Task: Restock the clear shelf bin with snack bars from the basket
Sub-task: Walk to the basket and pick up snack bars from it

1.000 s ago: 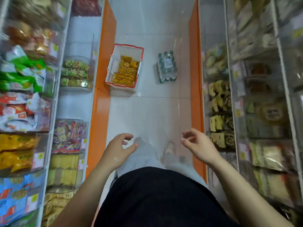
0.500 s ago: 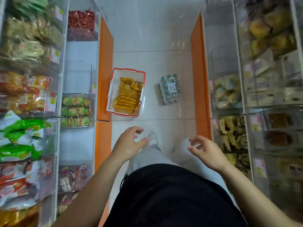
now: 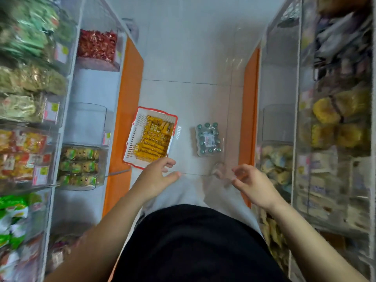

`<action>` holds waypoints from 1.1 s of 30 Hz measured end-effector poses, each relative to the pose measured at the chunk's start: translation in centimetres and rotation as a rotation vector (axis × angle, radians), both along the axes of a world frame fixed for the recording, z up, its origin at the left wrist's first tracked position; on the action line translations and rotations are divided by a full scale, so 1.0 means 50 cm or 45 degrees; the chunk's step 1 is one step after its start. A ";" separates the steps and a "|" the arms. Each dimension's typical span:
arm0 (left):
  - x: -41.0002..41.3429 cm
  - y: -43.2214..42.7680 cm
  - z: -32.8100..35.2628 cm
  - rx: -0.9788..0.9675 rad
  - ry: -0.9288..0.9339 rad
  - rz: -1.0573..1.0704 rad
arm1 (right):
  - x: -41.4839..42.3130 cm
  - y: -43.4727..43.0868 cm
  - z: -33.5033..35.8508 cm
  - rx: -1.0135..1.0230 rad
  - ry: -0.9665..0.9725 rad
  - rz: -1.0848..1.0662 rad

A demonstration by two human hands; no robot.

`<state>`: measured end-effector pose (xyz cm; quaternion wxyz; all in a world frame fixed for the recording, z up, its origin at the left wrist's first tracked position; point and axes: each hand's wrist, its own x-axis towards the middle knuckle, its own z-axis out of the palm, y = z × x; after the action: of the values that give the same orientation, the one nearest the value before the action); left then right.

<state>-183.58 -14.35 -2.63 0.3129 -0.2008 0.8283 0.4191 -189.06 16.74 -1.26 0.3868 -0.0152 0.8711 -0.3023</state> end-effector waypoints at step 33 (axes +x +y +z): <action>-0.356 -0.303 -0.052 -0.142 -0.259 1.186 | -0.759 -0.864 -0.097 -0.154 -0.096 1.560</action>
<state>-201.40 -29.50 -5.23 0.1601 -0.6072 0.6366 0.4477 -227.02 -26.49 -6.09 0.5190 -0.5242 0.6710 -0.0744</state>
